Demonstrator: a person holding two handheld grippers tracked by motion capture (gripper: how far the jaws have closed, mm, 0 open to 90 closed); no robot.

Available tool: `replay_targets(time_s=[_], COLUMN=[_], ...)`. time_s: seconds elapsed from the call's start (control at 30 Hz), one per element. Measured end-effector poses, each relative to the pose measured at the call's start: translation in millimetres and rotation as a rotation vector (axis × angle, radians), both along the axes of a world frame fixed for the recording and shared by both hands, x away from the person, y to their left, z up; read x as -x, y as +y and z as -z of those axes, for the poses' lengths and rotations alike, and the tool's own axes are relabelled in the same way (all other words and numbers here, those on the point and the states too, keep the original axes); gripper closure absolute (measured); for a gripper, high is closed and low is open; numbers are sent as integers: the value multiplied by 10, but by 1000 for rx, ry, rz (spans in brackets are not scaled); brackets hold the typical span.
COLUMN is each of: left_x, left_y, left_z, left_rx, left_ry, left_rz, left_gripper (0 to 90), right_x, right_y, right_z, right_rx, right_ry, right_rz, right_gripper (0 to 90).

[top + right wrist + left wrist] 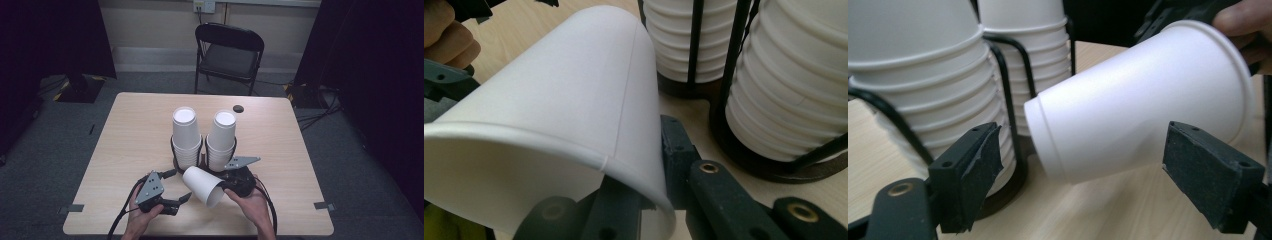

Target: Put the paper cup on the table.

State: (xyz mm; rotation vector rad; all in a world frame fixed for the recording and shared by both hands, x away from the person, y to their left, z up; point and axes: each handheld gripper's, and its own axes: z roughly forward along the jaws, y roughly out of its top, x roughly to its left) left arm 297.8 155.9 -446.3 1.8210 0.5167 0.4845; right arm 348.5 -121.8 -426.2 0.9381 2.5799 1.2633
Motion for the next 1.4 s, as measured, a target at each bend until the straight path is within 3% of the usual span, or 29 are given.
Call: replay_targets(time_s=[0.2, 0.33, 0.53, 0.63, 0.97, 1.17, 1.3, 1.4], left_x=[21, 30, -8, -13, -74, -104, -89, -96], left_y=[-97, -153, -181, -206, -348, -443, -513, -552], left_z=[26, 68, 90, 83, 58, 85, 88, 73], left_rx=[-106, -141, -228, -268, -334, -341, -361, -348], left_ry=[-14, -27, -65, -77, -108, -96, -109, -116], left_rz=[50, 74, 146, 157, 206, 208, 217, 220], left_gripper=[154, 157, 153, 150, 44, 0, 0, 0], right_x=[-51, -75, -101, -118, -150, -168, -181, -188], right_y=[-26, 8, 57, 68, 134, 137, 177, 192], right_z=[-45, -74, -72, -65, -117, -101, -87, -92], right_rx=[32, 68, 107, 127, 147, 145, 149, 134], right_ry=[62, 103, 164, 184, 207, 211, 218, 219], right_rz=[-30, -56, -93, -101, -101, -89, -92, -88], right_gripper=[864, 864, 866, 865, 867, 867, 869, 871])
